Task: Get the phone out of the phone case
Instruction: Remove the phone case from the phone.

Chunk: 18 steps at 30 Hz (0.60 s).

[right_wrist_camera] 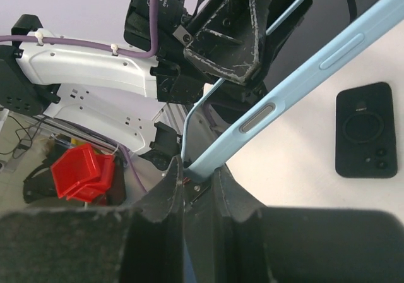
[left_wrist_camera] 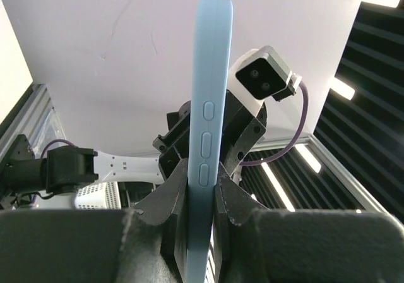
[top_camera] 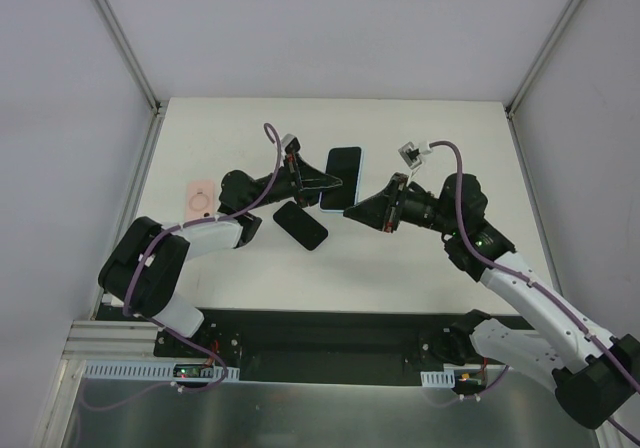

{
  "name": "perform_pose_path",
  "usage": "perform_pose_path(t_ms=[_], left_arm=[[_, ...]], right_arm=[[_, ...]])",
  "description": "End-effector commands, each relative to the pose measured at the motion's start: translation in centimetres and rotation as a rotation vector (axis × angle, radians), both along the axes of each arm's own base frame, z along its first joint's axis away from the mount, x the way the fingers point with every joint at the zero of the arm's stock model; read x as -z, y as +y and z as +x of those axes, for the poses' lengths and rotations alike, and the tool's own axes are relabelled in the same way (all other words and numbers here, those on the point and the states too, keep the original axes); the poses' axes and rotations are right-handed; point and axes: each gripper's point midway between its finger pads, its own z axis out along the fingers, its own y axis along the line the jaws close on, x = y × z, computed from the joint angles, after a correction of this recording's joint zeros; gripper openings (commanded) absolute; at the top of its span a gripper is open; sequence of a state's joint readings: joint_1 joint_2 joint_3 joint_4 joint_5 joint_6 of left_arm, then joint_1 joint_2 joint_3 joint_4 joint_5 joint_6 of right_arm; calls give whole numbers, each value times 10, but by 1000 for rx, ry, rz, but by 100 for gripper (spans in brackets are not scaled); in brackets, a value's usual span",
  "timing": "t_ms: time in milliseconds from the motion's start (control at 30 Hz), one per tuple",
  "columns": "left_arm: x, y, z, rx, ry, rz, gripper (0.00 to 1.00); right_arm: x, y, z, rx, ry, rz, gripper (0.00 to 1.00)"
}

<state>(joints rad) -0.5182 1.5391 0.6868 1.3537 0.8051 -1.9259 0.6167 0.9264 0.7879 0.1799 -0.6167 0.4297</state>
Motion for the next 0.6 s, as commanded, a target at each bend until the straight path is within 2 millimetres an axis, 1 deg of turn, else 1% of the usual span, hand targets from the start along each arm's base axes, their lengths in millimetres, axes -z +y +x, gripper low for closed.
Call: perform_pose_path(t_ms=[0,133,333,433,567], left_arm=[[-29,1,-19,46,27,-90,0],[-35,1,-20,47,25,-103,0],[-51,4,-27,68,-10,-119,0],[-53,6,-32,79,-17,-119,0],[-51,9,-38,81,-20,-111,0]], right_arm=[[-57,1,-10,-69,-414,84,1],[-63,3,-7,-77,-458,76,1],[-62,9,-2,-100,-483,67,1],[-65,12,1,-108,-497,69,1],[-68,12,9,-92,-496,75,1]])
